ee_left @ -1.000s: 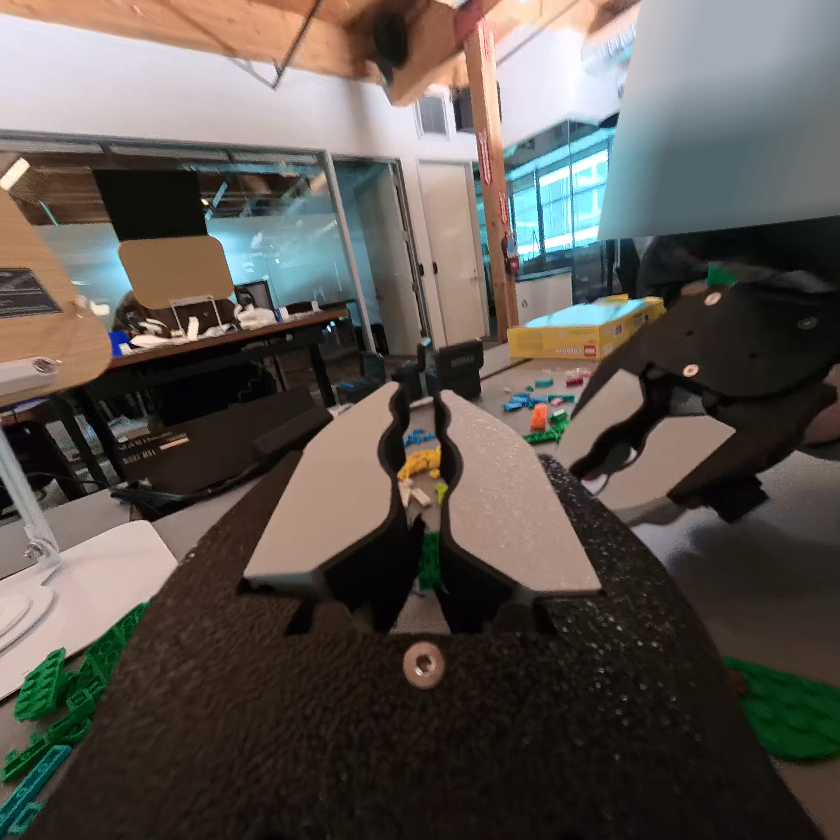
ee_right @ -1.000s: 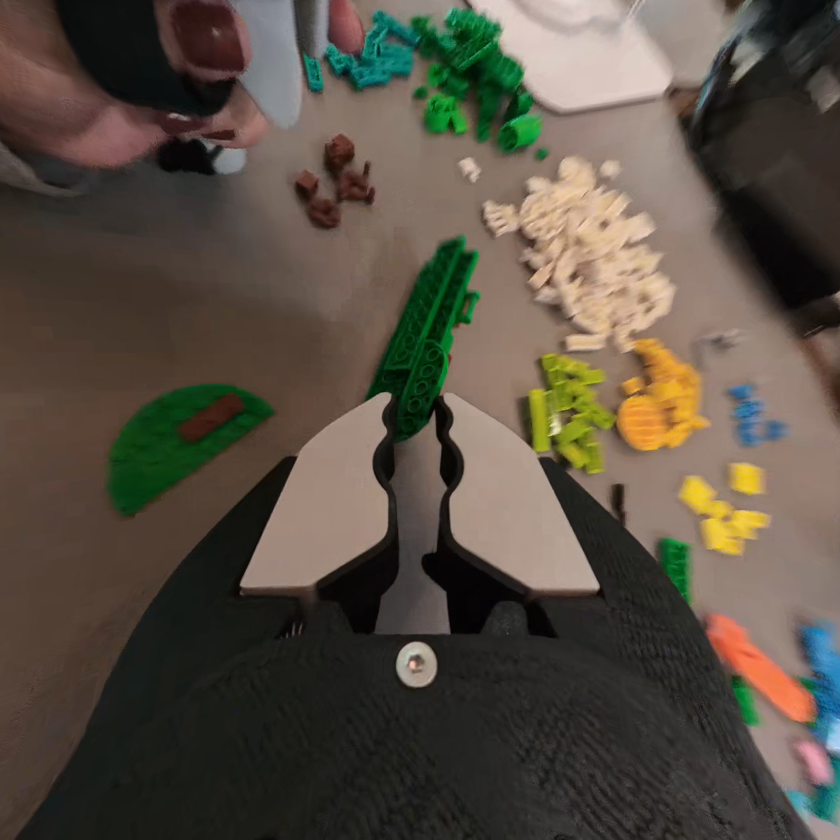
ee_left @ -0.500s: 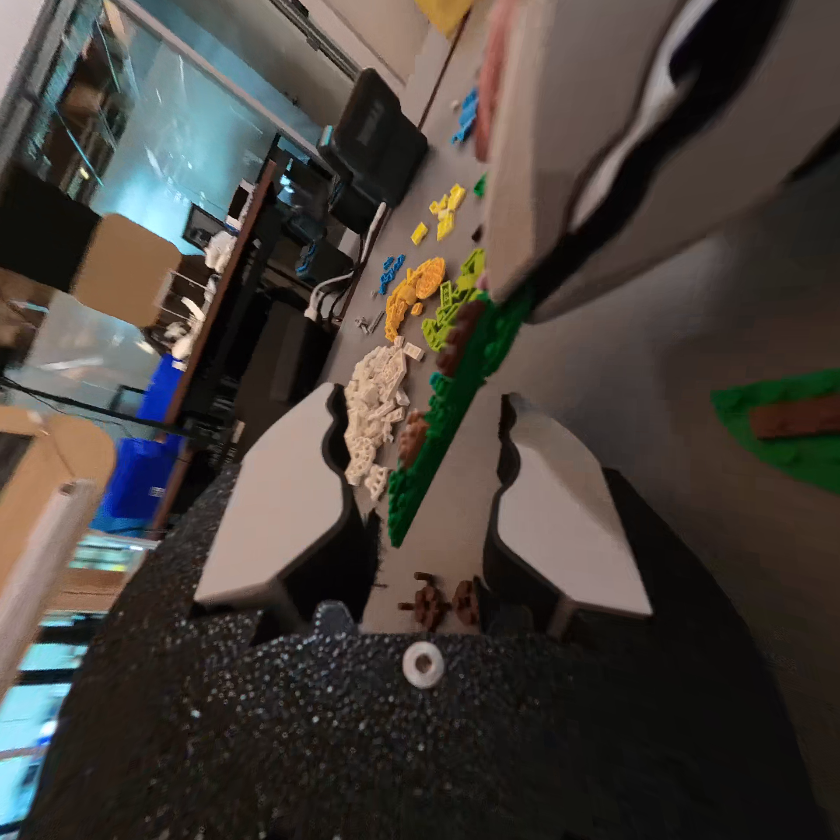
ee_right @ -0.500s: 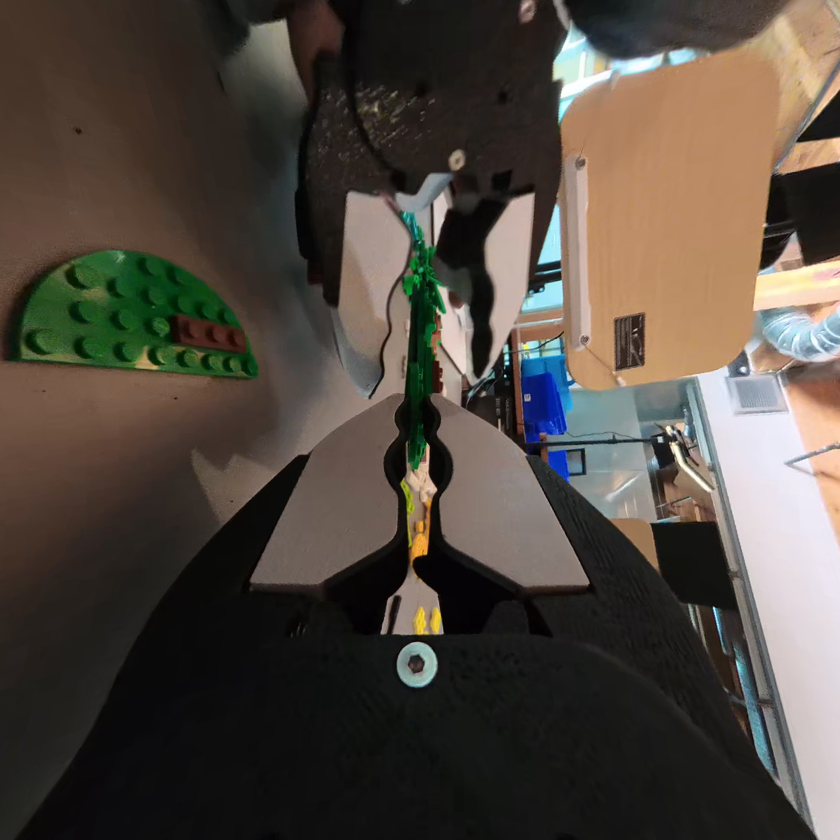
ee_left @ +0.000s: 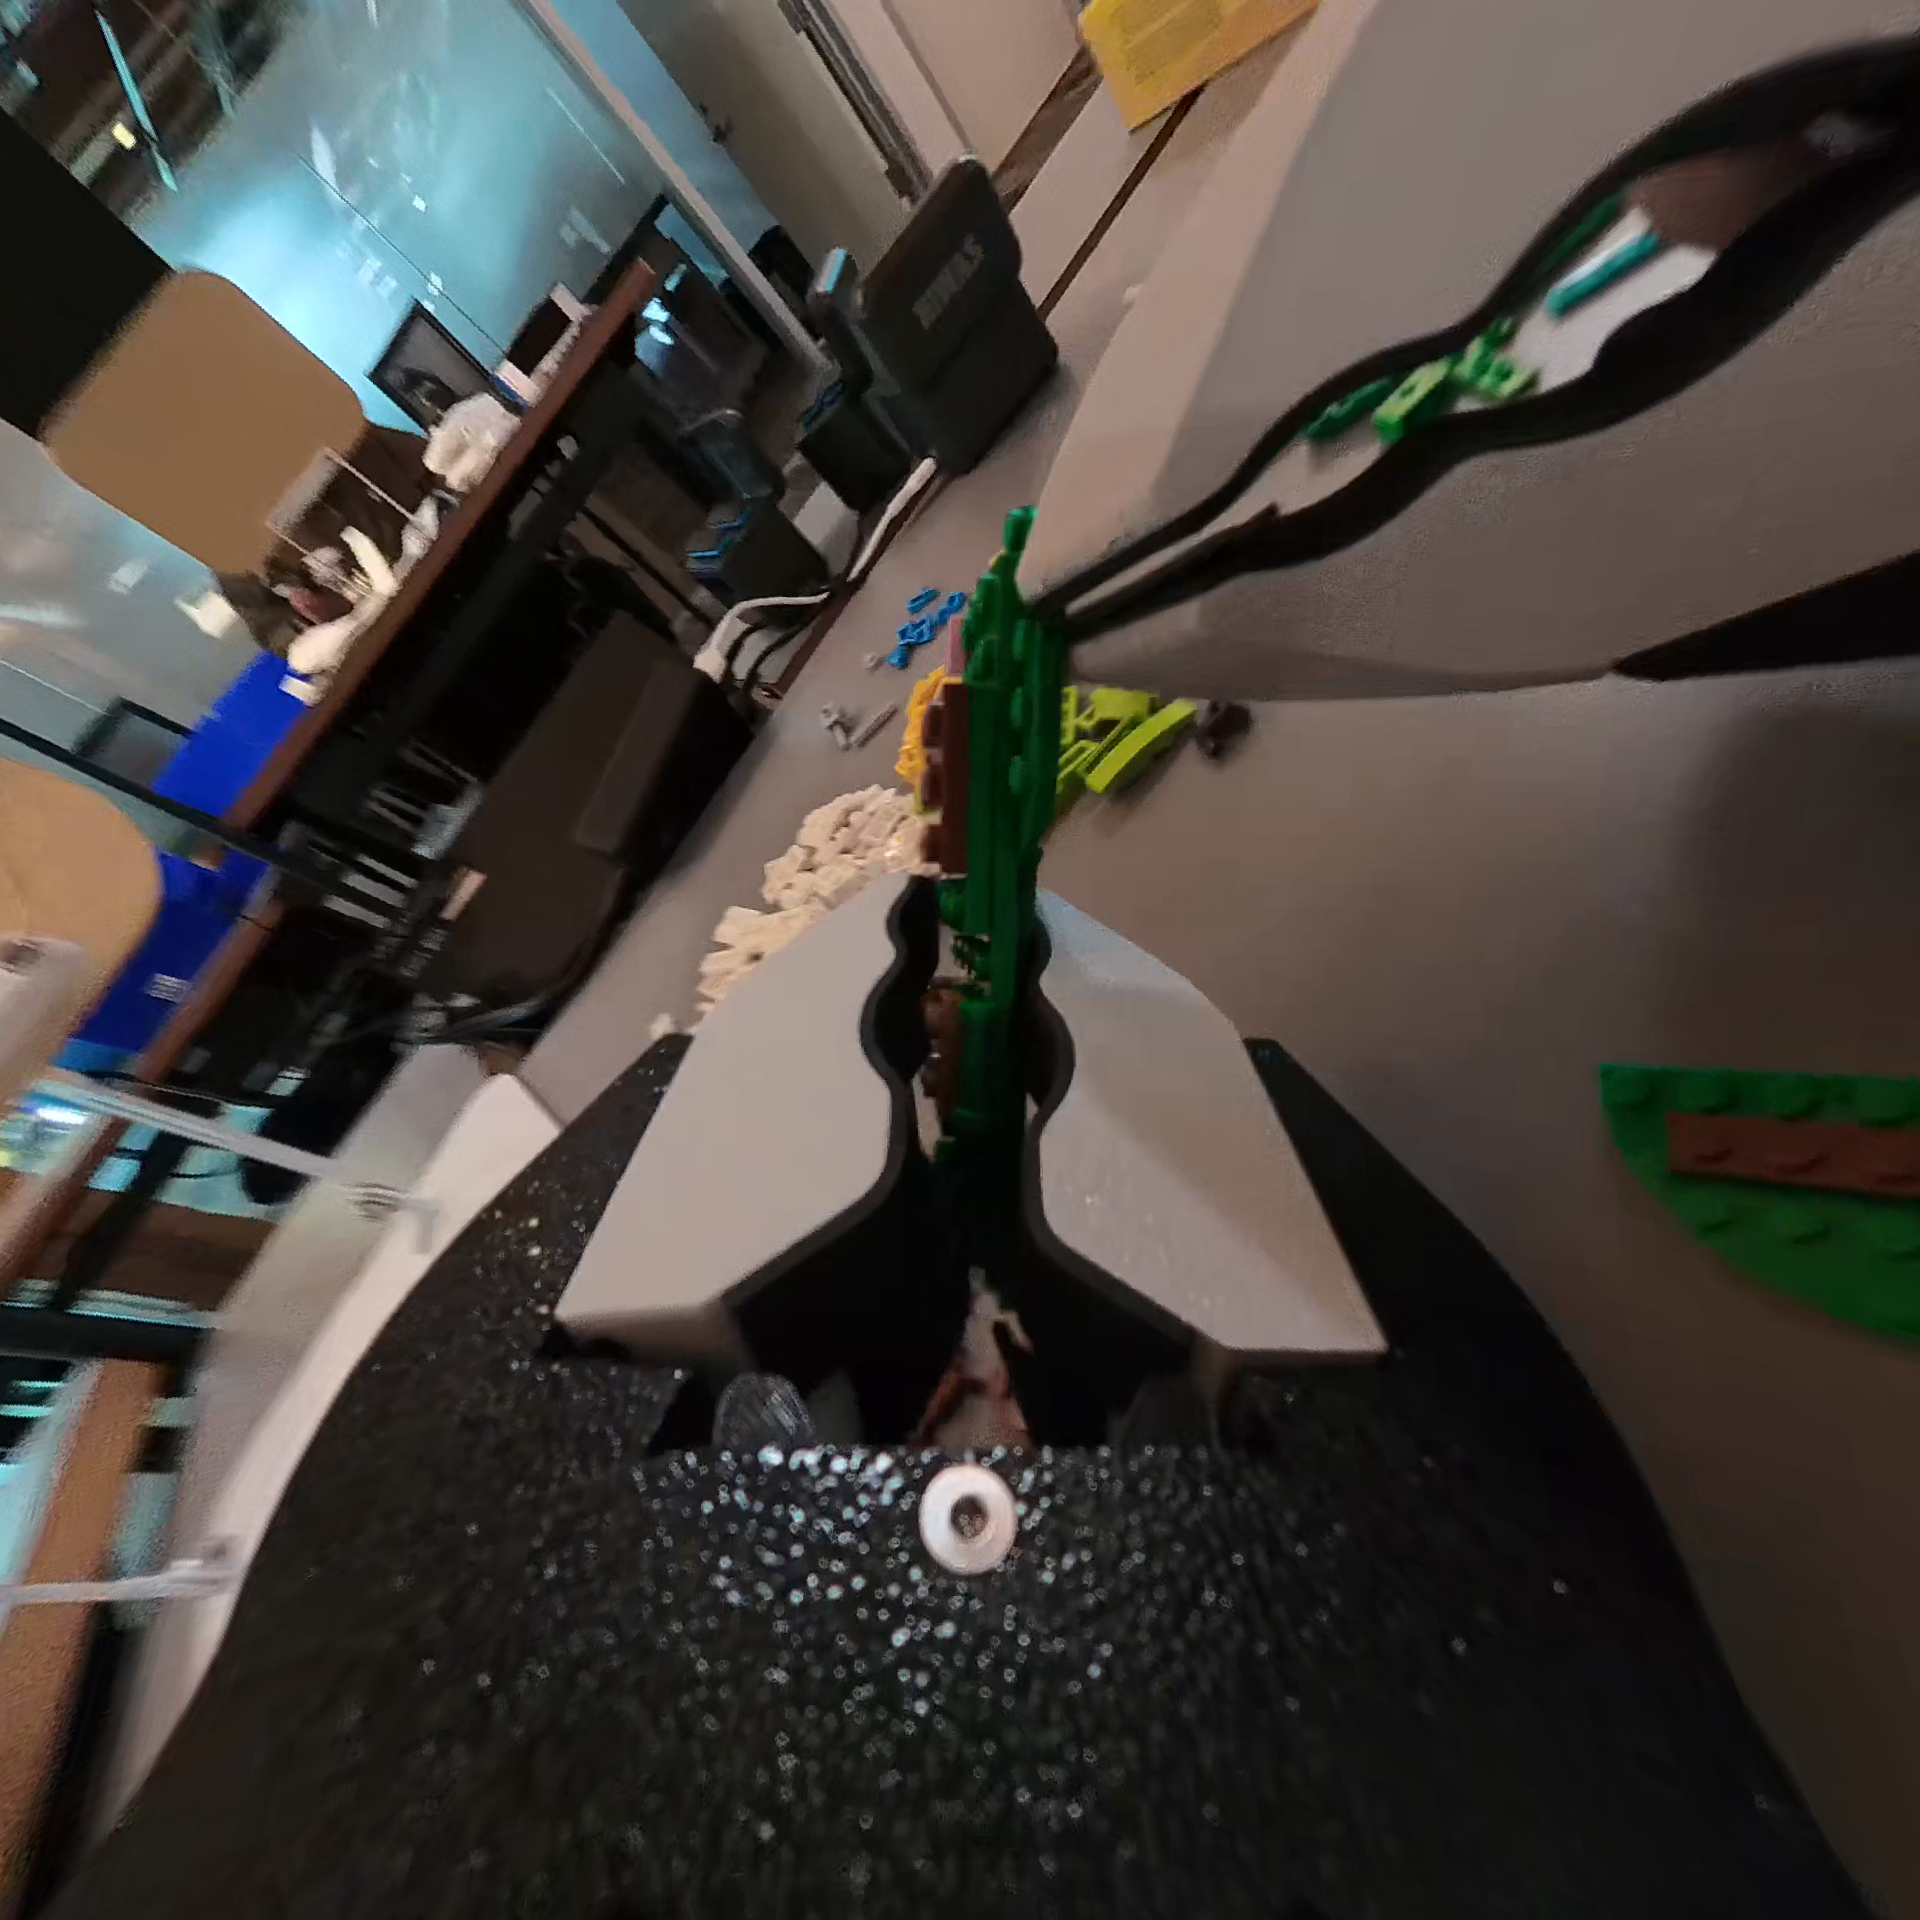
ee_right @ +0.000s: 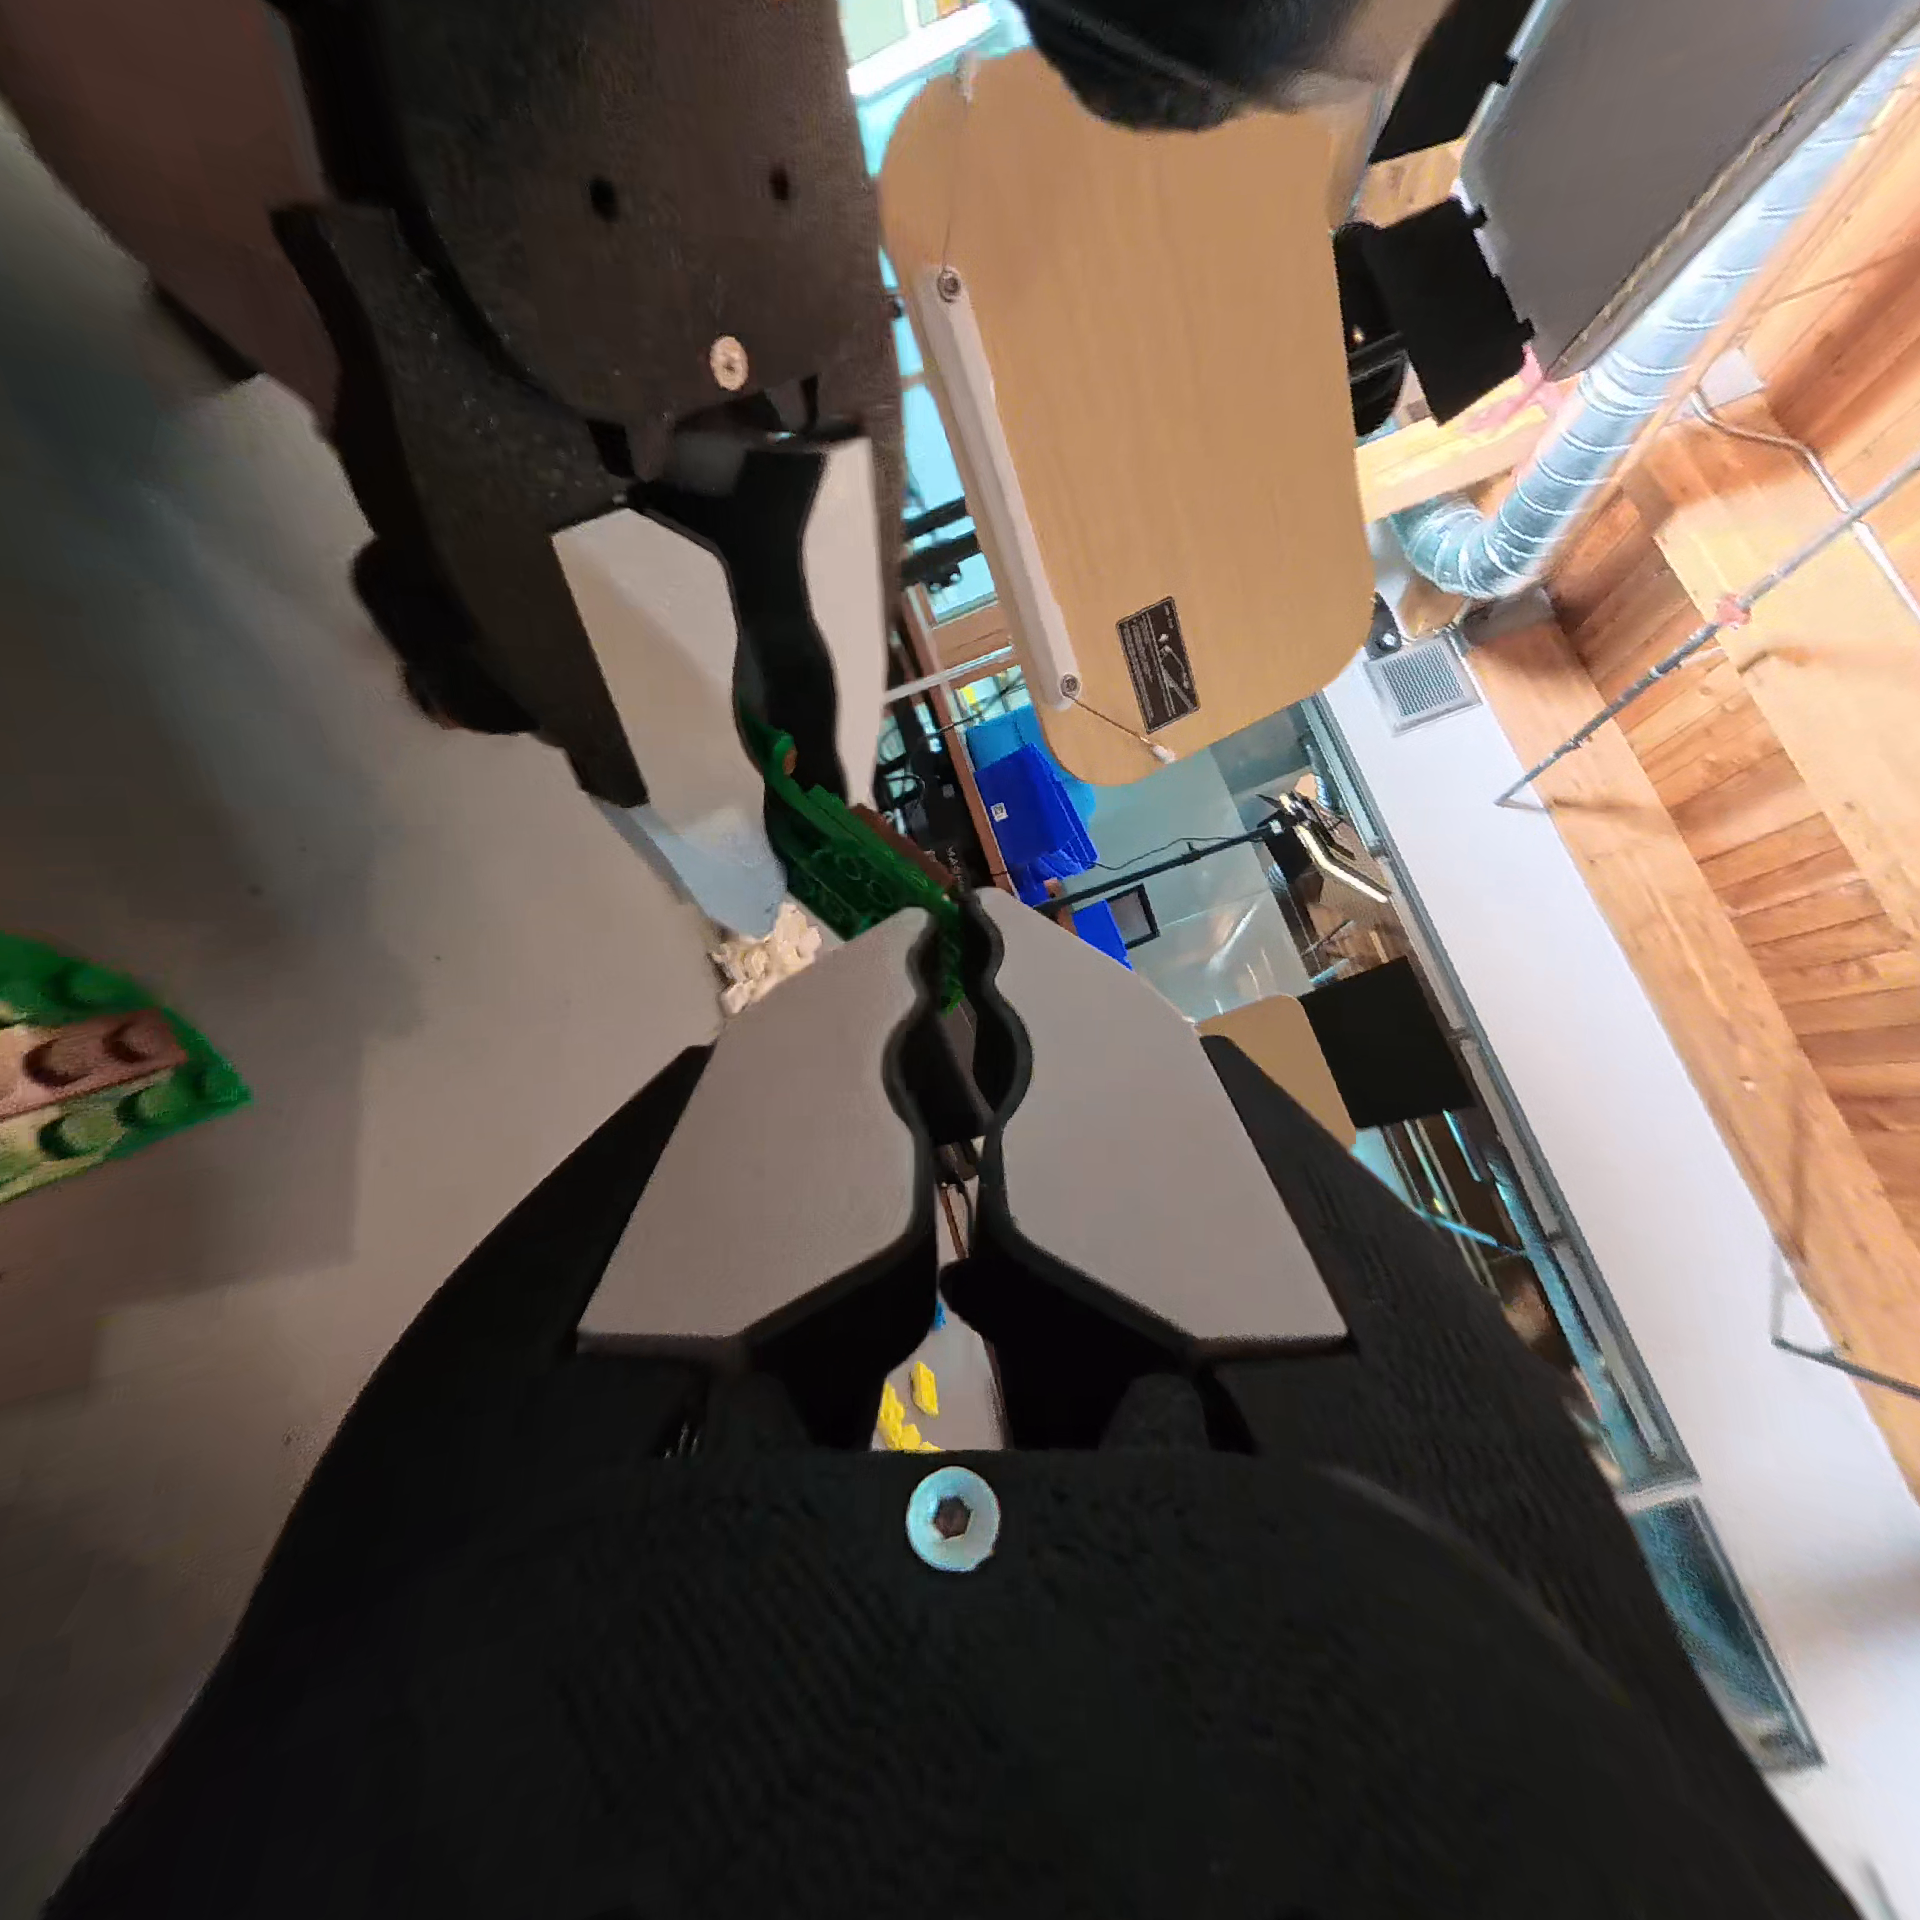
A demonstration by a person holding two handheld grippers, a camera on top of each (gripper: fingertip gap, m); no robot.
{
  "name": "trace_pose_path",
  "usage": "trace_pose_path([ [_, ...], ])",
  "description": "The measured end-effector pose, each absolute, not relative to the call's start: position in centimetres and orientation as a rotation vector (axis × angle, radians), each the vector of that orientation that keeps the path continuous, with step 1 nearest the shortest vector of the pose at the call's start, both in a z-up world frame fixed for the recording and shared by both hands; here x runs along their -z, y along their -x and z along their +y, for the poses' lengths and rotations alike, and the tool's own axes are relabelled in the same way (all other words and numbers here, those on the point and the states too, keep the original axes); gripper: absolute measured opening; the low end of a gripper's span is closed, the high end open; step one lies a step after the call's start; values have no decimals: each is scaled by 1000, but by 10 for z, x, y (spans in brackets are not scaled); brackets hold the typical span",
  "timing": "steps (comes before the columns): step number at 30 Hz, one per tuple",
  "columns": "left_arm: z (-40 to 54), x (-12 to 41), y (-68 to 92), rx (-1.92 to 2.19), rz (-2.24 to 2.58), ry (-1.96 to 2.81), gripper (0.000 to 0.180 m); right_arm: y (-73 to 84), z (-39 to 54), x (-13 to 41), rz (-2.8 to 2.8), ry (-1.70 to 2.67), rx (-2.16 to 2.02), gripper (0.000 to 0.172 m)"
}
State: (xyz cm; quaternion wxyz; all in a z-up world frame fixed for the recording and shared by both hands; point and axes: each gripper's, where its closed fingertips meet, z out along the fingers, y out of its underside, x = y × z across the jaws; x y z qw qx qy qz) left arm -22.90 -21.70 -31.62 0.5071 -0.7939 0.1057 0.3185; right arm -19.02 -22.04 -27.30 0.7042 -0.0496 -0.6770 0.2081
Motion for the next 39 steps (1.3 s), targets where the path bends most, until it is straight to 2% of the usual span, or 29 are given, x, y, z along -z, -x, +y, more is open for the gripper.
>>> trace_pose_path([
  [4,-218,310,228,-535,83,1884,14,193,-214,279,-1561,172,-533,0],
  [9,-224,312,242,-759,194,1900,13,189,-217,281,-1555,157,-645,0],
  [12,-226,313,247,-1034,377,1911,14,189,-212,276,-1506,114,-571,28],
  [14,-223,315,241,-1087,460,1905,14,191,-213,288,-1538,39,-447,35],
  [16,-221,317,235,-1100,512,1898,13,194,-215,299,-1557,-32,-341,31],
  [18,-221,320,235,-1130,542,1911,14,195,-214,295,-1504,-62,-259,11],
  [30,-217,320,230,-802,295,1954,13,197,-211,284,-1541,192,-421,8],
  [39,-212,341,213,-489,247,2033,15,184,-212,299,-1638,-135,-300,7],
])
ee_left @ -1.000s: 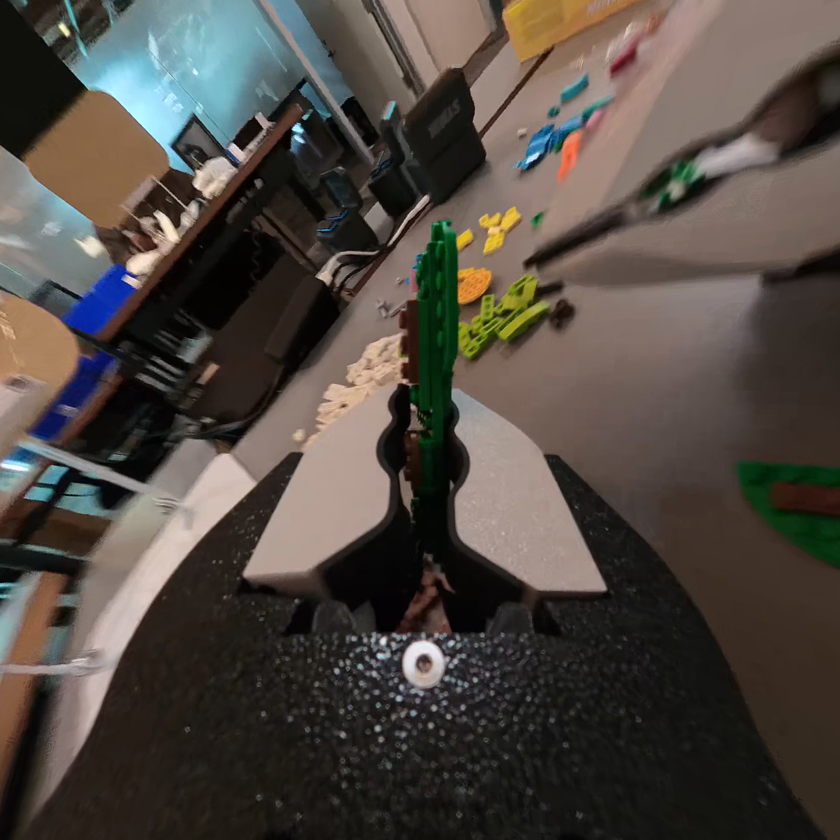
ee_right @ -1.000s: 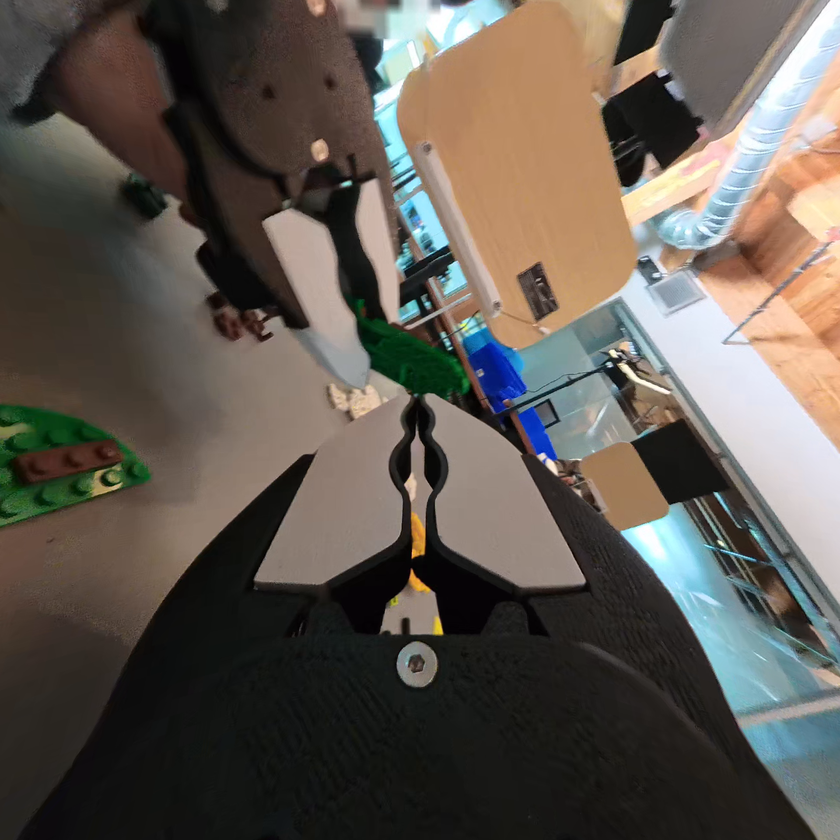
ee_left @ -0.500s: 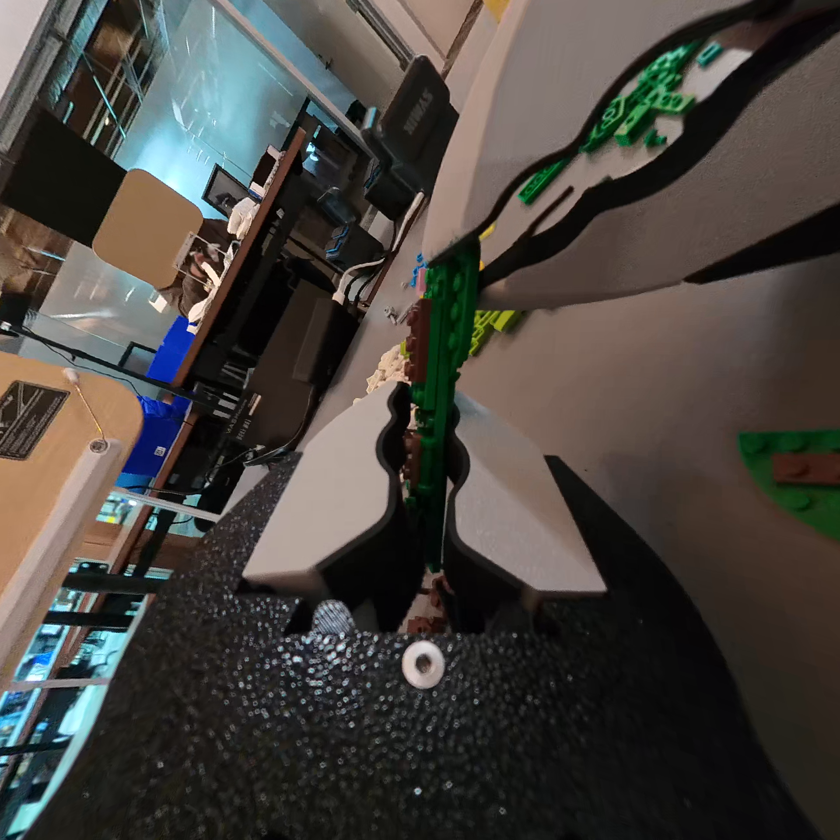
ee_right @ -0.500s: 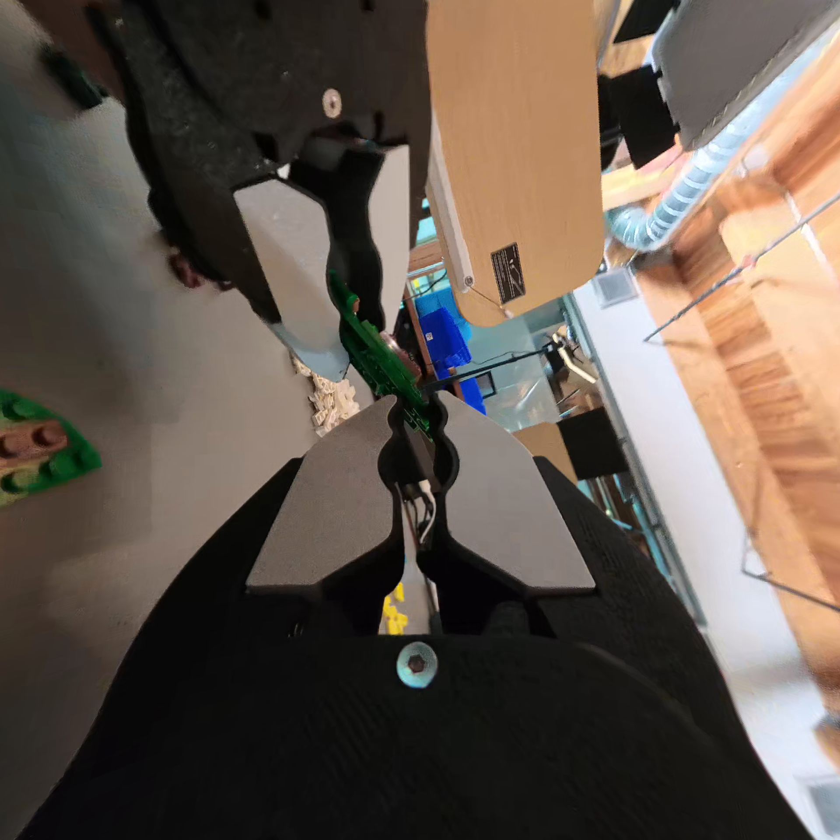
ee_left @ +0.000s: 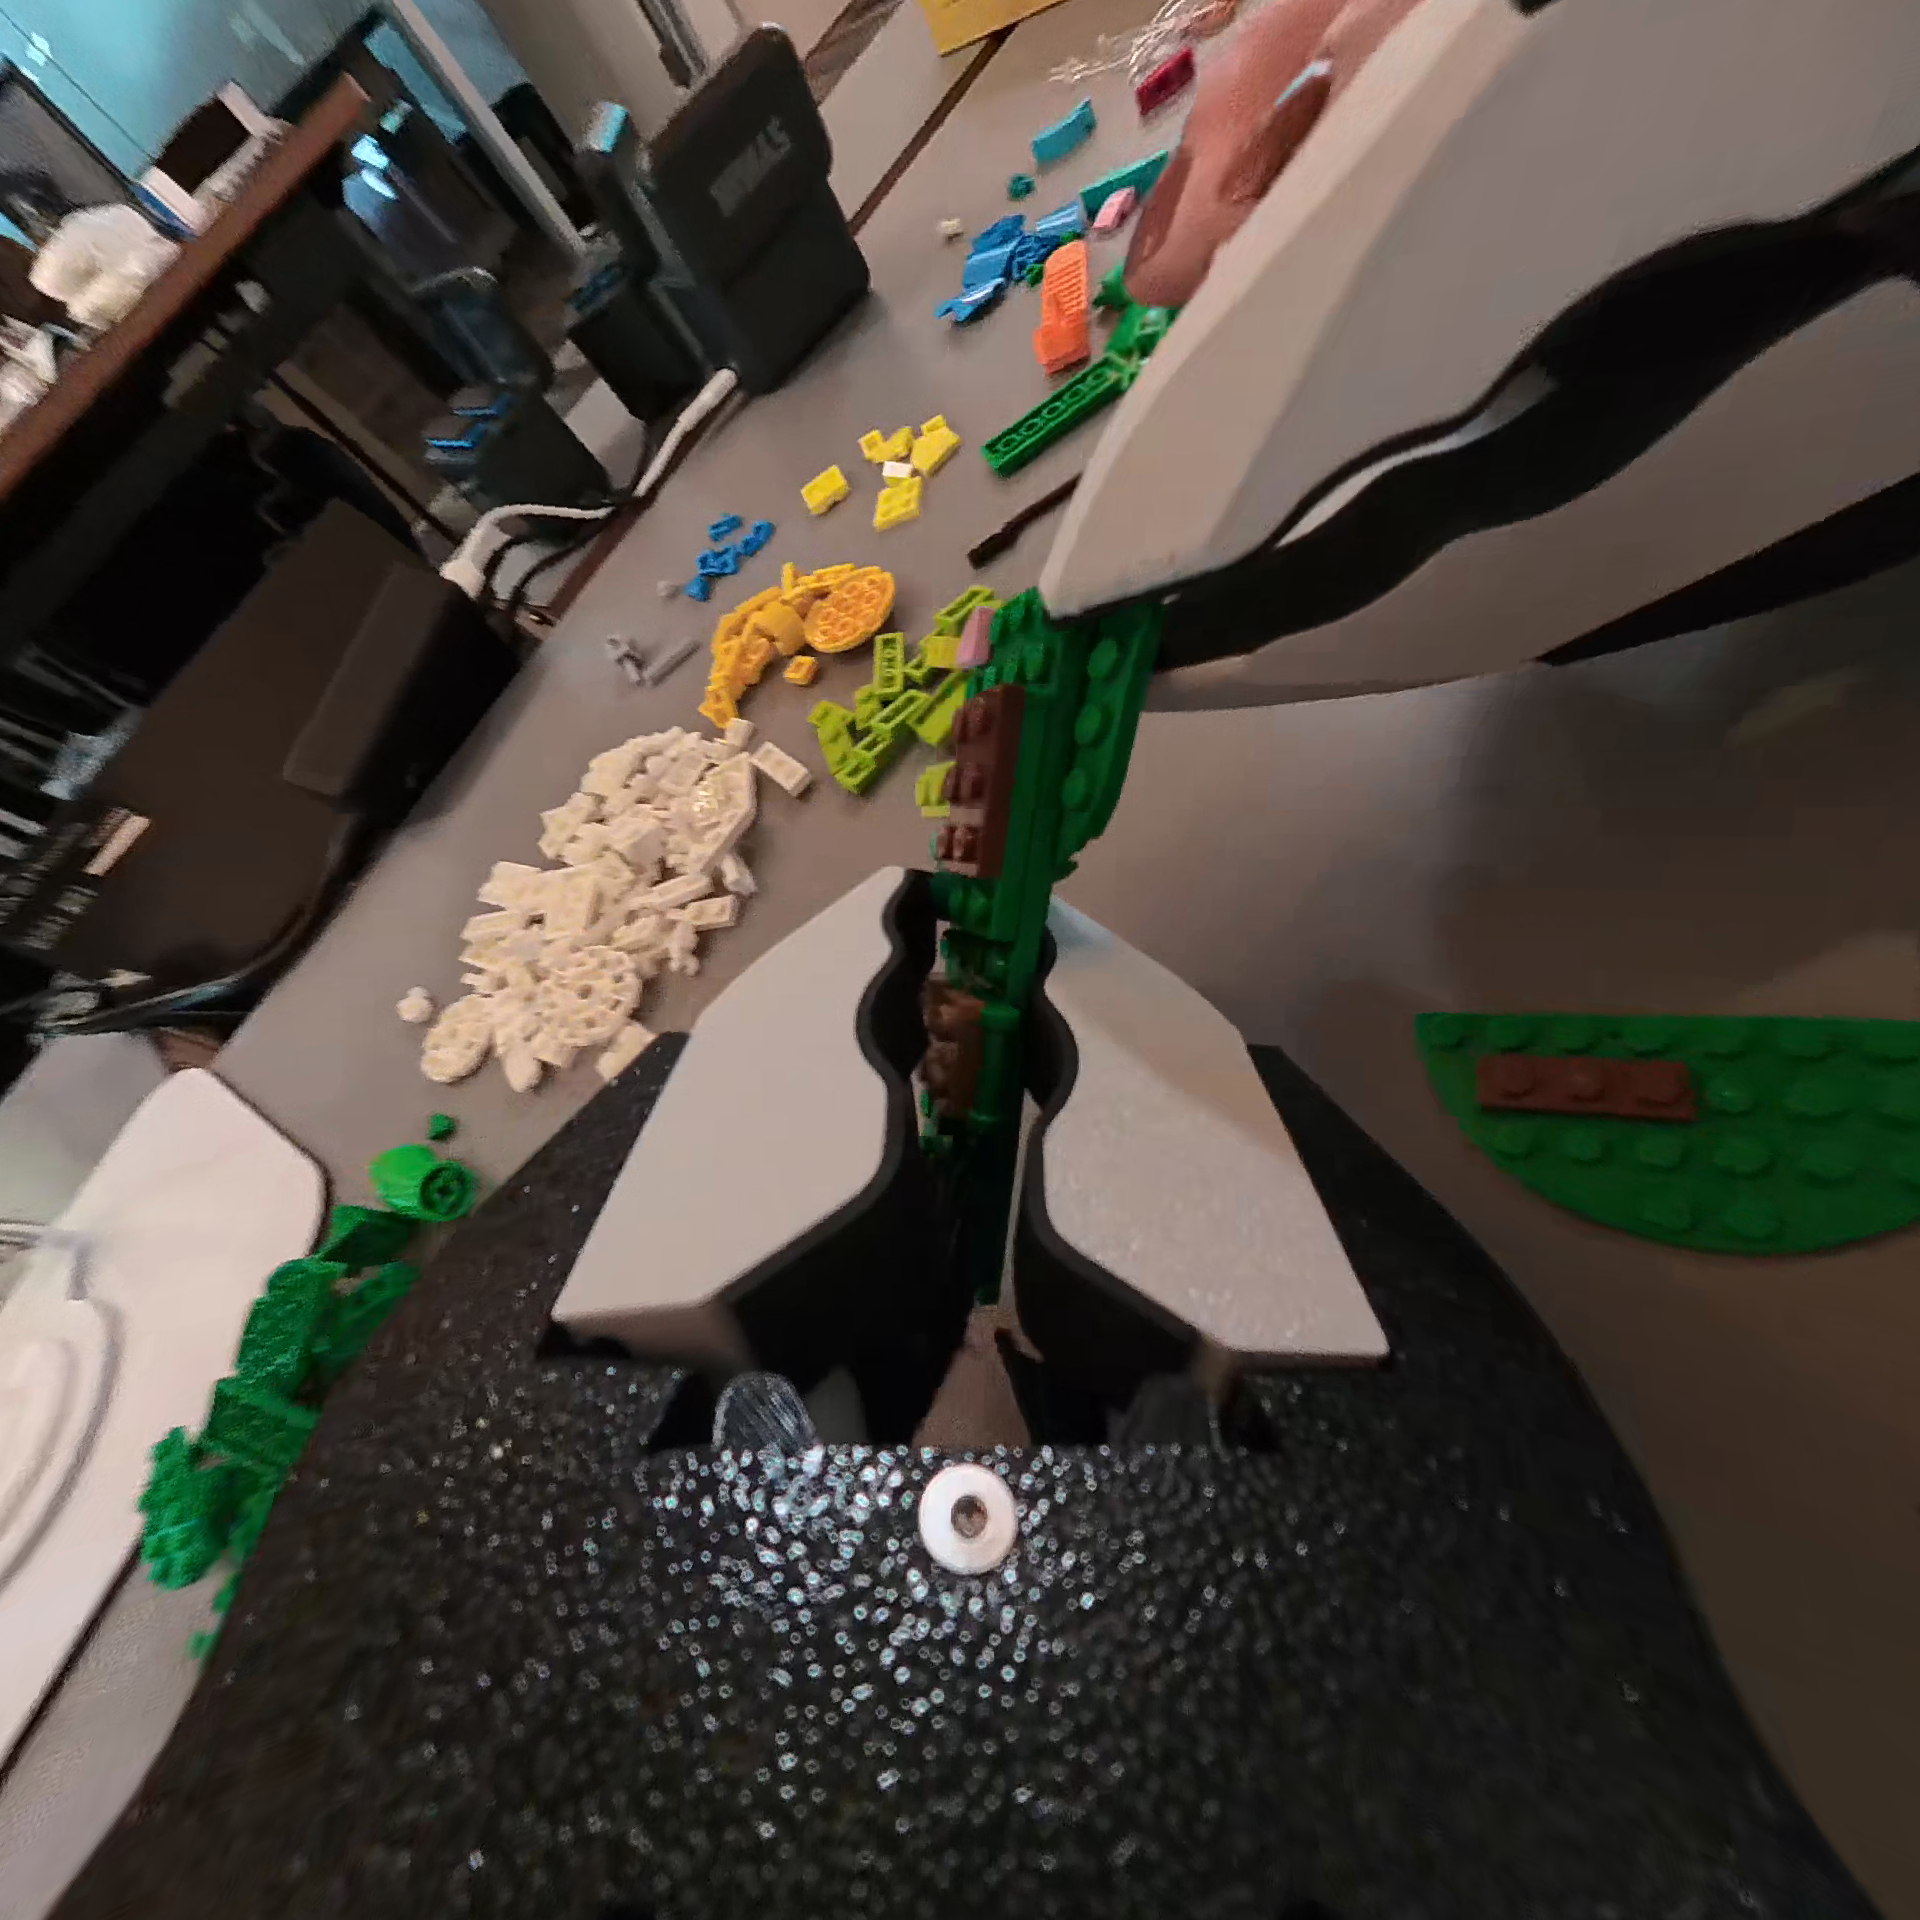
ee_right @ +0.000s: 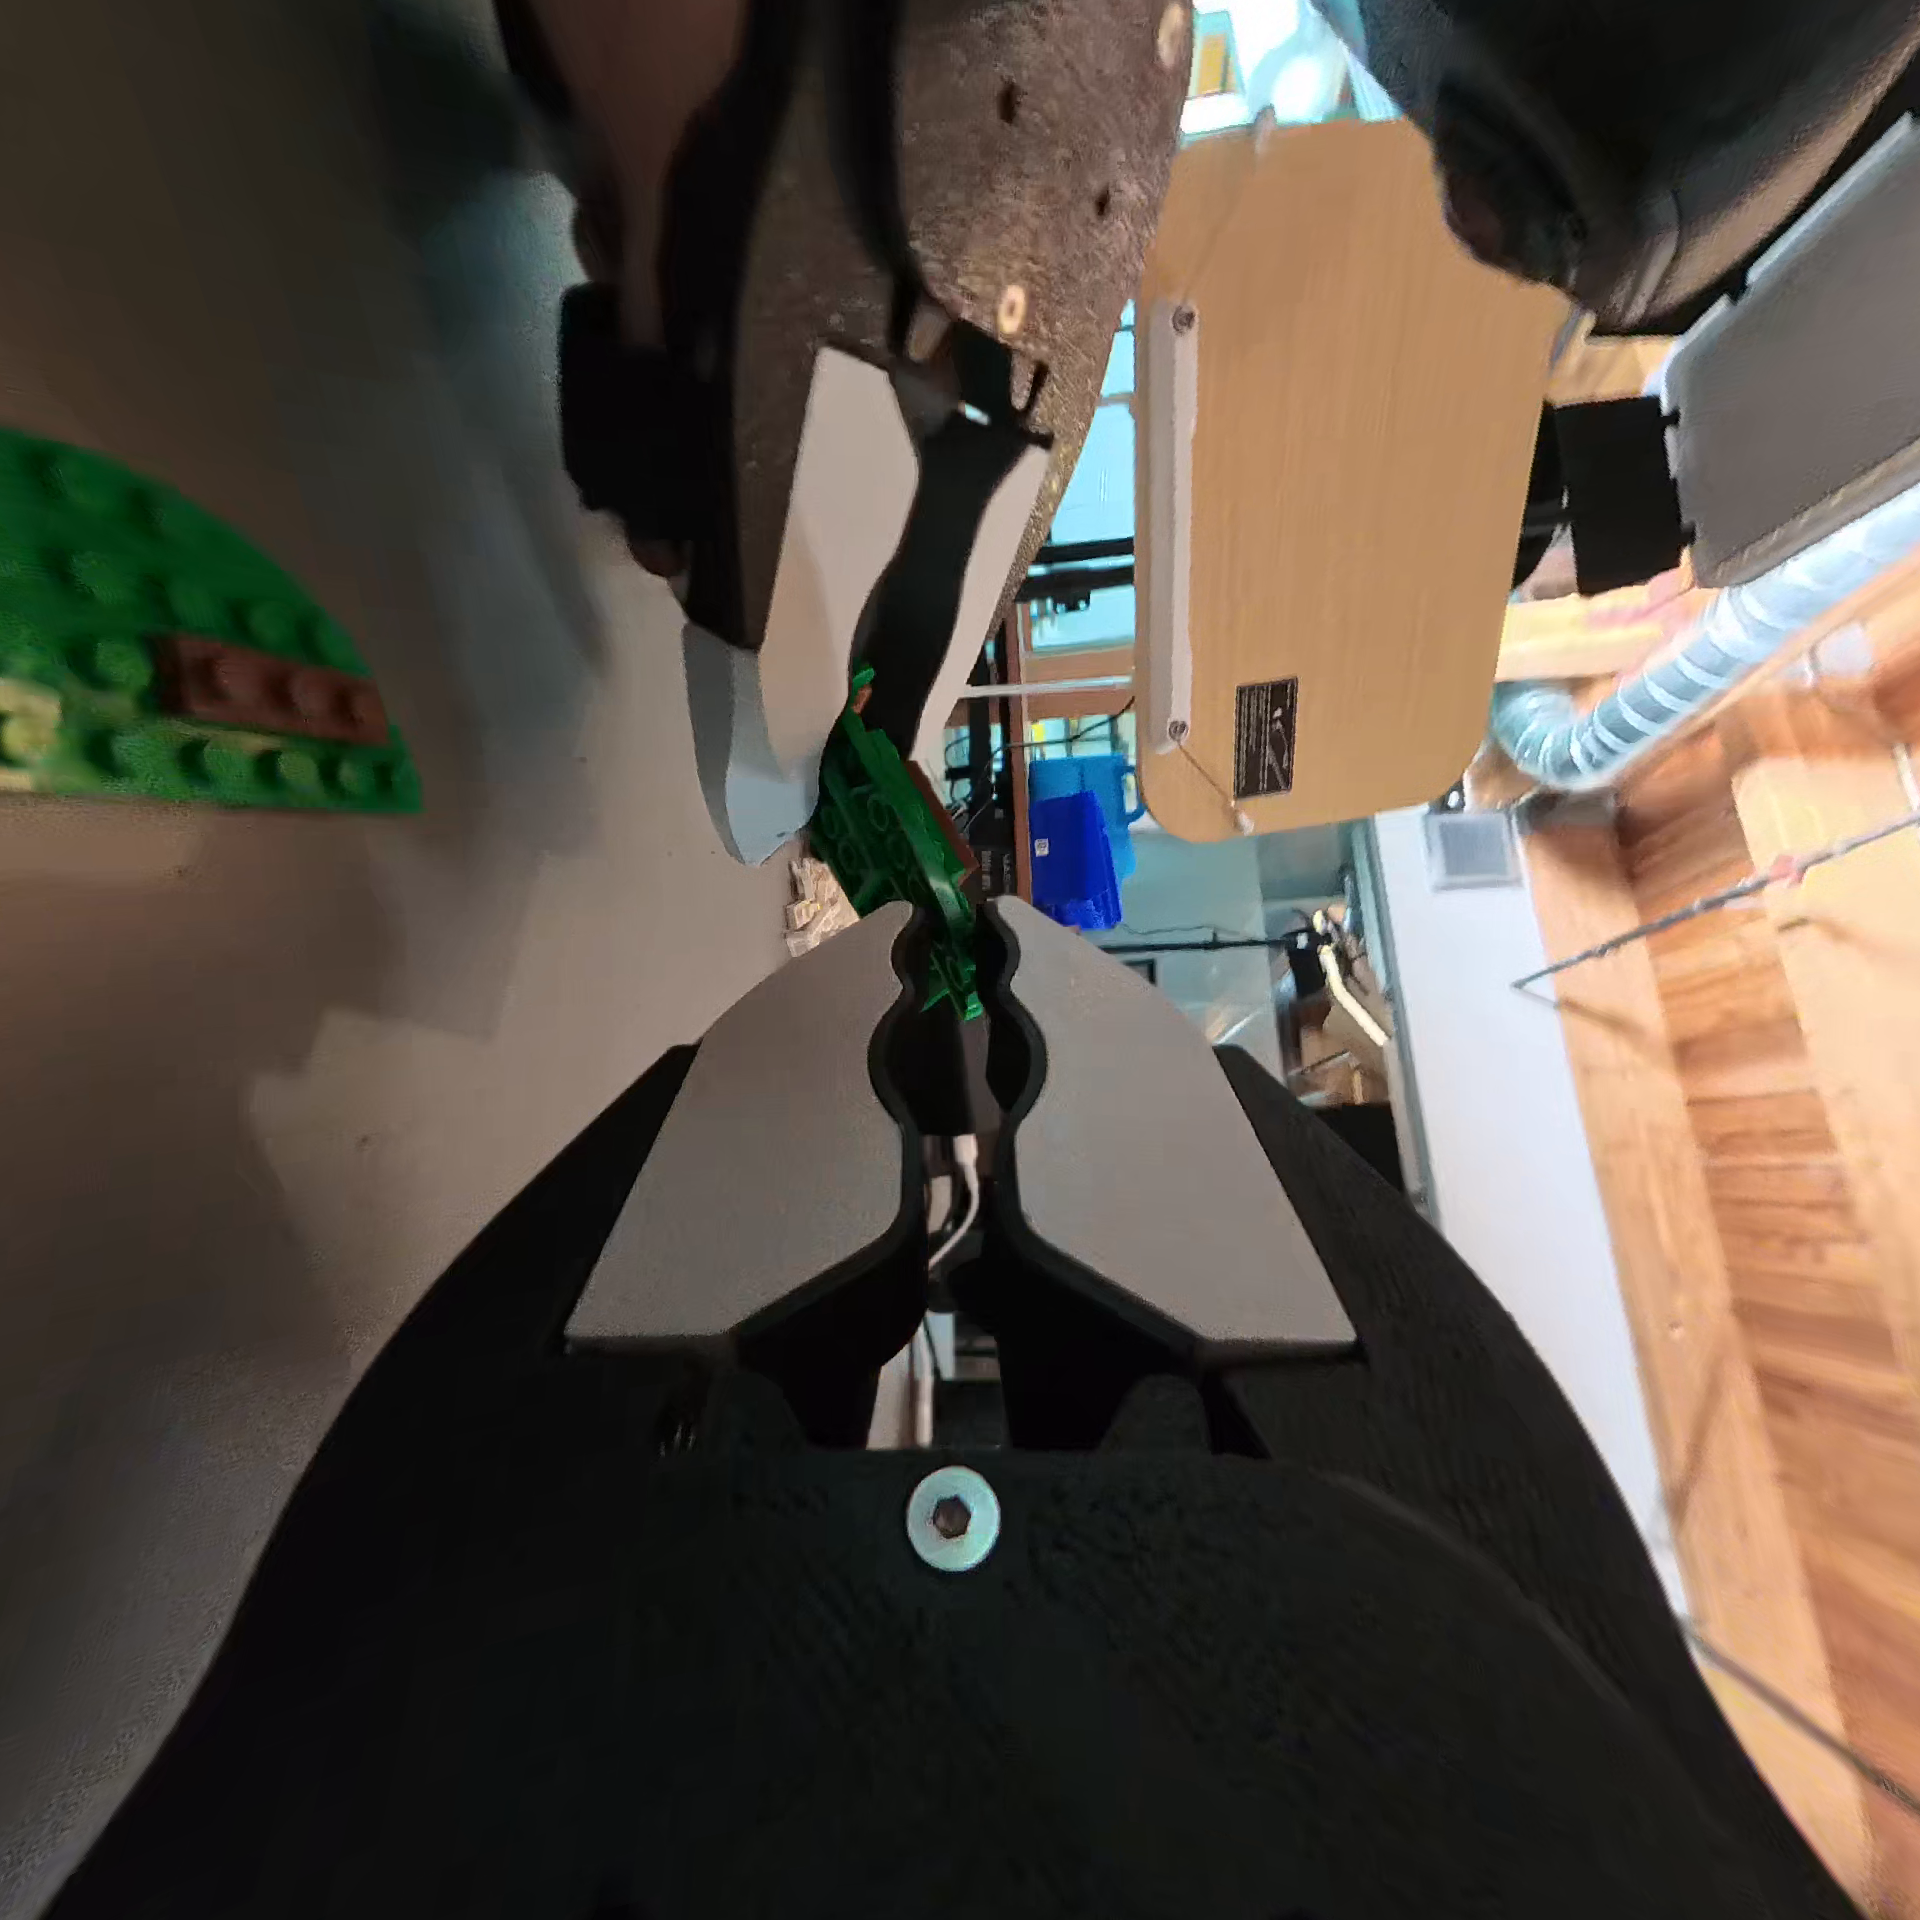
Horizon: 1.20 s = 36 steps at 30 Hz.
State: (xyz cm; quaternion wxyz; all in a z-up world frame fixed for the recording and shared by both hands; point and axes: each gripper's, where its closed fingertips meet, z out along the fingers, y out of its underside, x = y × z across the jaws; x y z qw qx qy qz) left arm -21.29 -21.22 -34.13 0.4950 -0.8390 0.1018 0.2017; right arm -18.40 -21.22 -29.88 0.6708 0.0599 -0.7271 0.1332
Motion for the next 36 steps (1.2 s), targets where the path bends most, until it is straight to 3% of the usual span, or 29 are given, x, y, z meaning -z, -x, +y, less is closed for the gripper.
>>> trace_pose_path([
  [4,-215,323,218,-198,15,1945,14,171,-225,315,-1662,-289,-305,4],
  [17,-224,305,236,-416,14,1844,14,187,-204,344,-1846,-72,-265,4],
  [25,-217,302,206,-134,77,1784,13,169,-210,329,-2042,319,-894,42],
  [28,-218,303,209,-331,195,1792,14,173,-206,298,-1846,394,-1091,42],
  [36,-215,308,198,-977,676,1682,14,172,-212,286,-1631,200,-934,40],
])
